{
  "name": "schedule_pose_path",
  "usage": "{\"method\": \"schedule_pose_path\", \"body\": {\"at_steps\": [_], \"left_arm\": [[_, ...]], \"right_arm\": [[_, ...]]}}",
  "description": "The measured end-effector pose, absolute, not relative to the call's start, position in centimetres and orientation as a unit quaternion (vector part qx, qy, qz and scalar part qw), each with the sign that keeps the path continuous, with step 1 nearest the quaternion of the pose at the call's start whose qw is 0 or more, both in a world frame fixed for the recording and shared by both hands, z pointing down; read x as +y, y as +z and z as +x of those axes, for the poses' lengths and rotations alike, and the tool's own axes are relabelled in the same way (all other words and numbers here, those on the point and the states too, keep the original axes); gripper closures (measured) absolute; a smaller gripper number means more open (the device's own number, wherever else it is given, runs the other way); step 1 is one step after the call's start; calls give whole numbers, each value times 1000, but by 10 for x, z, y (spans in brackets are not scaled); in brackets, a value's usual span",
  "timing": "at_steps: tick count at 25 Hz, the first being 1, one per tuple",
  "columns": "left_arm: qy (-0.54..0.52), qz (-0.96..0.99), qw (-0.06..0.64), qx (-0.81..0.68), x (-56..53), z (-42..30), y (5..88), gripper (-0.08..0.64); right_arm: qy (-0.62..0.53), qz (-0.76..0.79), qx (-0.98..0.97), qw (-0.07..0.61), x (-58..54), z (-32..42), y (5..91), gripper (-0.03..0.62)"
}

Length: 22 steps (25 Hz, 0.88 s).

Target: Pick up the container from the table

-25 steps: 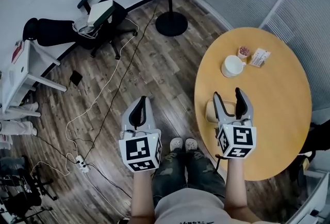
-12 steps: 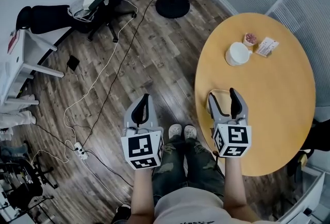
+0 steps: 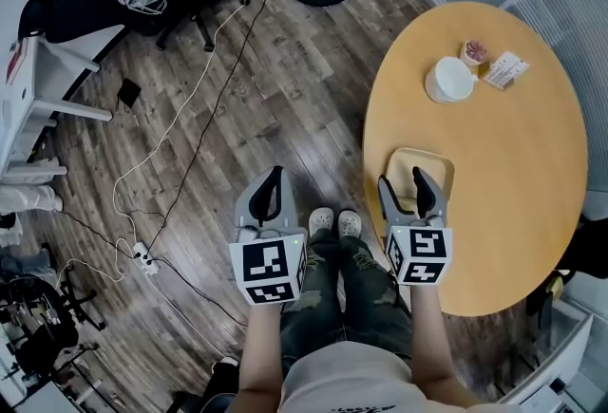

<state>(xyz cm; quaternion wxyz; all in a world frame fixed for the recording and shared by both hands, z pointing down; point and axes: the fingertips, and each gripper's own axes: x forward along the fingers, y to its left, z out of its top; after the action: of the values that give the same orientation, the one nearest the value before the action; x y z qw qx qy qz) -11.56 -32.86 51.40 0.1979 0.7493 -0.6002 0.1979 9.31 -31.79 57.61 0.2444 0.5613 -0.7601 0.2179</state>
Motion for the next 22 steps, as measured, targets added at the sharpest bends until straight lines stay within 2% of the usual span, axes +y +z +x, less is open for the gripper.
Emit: {"method": "schedule_pose_path", "body": {"at_steps": [17,22], "left_arm": [[220,749,234,-579,-310,-107,556,560],[222,746,242,-579,-306,-109,562,560]], "right_arm": [[273,525,-740,320,-290,80,645,384],[260,518,-735,352,-288,80,653,410]]}}
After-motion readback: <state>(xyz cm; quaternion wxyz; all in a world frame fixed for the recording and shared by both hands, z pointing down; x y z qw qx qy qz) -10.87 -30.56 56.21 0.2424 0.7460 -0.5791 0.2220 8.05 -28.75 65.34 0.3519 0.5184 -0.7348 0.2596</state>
